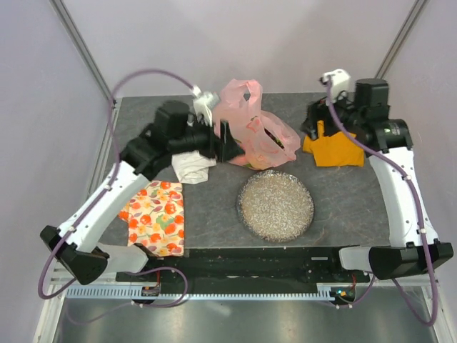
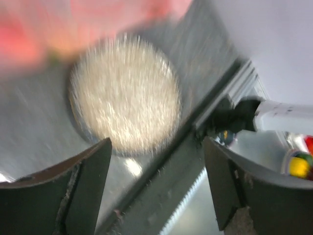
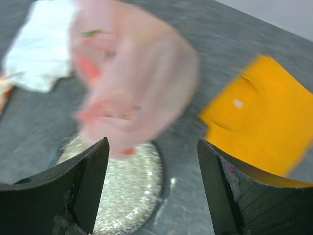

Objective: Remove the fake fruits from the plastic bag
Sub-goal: Adjust the plastic bag at the center of the board.

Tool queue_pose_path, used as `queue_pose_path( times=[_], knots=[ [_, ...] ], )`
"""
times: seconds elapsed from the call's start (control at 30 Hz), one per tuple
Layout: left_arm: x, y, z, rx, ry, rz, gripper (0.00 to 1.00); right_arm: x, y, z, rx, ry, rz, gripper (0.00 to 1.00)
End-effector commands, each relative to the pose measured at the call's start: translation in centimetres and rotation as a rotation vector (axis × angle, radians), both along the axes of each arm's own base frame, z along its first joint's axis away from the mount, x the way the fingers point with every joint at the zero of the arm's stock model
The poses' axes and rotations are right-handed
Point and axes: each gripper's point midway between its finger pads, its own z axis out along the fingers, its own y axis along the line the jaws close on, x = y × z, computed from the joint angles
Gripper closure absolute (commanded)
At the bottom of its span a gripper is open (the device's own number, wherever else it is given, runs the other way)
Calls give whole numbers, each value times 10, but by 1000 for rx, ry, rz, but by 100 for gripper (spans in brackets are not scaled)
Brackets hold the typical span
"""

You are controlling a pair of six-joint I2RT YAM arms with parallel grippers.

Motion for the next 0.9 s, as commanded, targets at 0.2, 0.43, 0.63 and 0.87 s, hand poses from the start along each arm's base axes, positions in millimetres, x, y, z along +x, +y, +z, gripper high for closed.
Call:
queue_pose_path(
  times=[0.2, 0.43, 0.63, 0.87],
  knots=[
    [166, -11, 137, -1, -526, 156, 14, 17, 99, -22, -43, -16, 321, 16],
    [222, -34, 108, -65, -434, 199, 14, 31, 88, -53, -89, 26, 243, 15],
    [252, -48, 76, -118, -333, 179, 16, 28, 74, -79, -141, 80, 184, 19],
    [262, -75, 75, -249, -353, 39, 58, 45, 77, -84, -148, 108, 171, 59]
  ],
)
